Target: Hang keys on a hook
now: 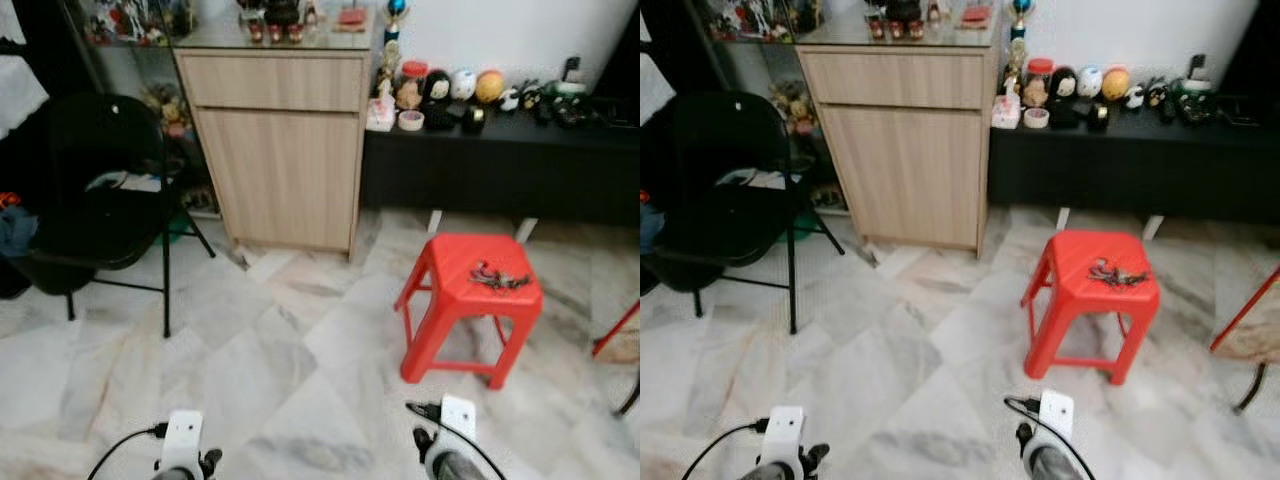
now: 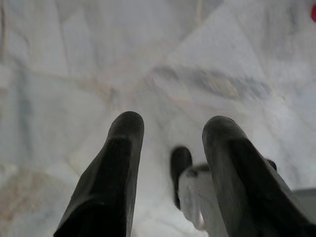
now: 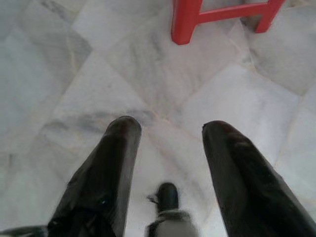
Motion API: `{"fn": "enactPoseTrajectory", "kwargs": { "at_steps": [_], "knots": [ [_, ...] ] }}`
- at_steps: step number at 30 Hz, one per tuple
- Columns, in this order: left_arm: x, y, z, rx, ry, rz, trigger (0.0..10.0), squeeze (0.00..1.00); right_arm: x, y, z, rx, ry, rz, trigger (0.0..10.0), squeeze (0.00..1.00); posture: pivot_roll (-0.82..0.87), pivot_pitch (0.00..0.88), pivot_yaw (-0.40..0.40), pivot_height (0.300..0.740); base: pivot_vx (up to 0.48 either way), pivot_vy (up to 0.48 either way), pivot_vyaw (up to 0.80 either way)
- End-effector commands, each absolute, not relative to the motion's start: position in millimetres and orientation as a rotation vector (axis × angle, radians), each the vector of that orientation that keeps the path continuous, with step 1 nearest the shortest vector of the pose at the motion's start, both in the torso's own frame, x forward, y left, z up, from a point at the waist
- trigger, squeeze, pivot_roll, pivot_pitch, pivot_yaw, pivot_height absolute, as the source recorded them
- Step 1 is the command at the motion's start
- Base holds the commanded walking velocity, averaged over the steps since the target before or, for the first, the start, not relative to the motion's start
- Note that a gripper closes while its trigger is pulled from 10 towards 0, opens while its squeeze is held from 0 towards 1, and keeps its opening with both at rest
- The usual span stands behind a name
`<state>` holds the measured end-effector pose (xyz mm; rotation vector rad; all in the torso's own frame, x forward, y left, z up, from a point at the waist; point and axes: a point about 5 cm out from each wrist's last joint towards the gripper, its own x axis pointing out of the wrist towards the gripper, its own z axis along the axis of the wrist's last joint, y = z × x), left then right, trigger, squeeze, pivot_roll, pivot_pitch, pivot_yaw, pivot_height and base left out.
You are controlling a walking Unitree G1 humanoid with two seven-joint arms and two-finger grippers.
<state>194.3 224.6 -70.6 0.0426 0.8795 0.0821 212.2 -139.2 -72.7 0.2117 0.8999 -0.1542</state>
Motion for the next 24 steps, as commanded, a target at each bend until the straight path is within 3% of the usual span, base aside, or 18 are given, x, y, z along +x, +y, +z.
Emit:
{"fn": "enactPoseTrajectory", "kwargs": {
  "at_steps": [1,8,12,13,24],
  "knots": [
    [197.5,226.3,-68.5,0.061,0.872,0.078,10.0,0.0,209.6,-140.0,-74.3,0.213,0.91,-0.161,10.0,1.0,0.09,0.0,-0.003,0.733,0.0,-0.315,0.0],
    [197.5,226.2,-68.5,0.061,0.872,0.079,10.0,0.0,209.5,-140.2,-74.3,0.211,0.912,-0.158,10.0,1.0,0.09,0.0,-0.003,0.733,0.0,-0.305,0.0],
    [197.0,226.1,-68.9,0.037,0.873,0.093,10.0,0.0,209.4,-140.2,-74.4,0.2,0.917,-0.152,10.0,1.0,0.09,0.0,-0.003,0.733,0.0,0.0,0.0],
    [197.1,226.0,-68.8,0.035,0.871,0.093,10.0,0.0,209.4,-140.1,-74.5,0.198,0.918,-0.148,10.0,0.0,0.09,0.0,-0.004,0.733,0.0,0.0,0.0],
    [197.1,226.2,-68.8,0.021,0.863,0.115,10.0,0.0,209.3,-141.1,-74.6,0.19,0.922,-0.14,10.0,0.0,0.08,0.0,-0.01,0.733,0.0,0.0,0.0]
  ]
}}
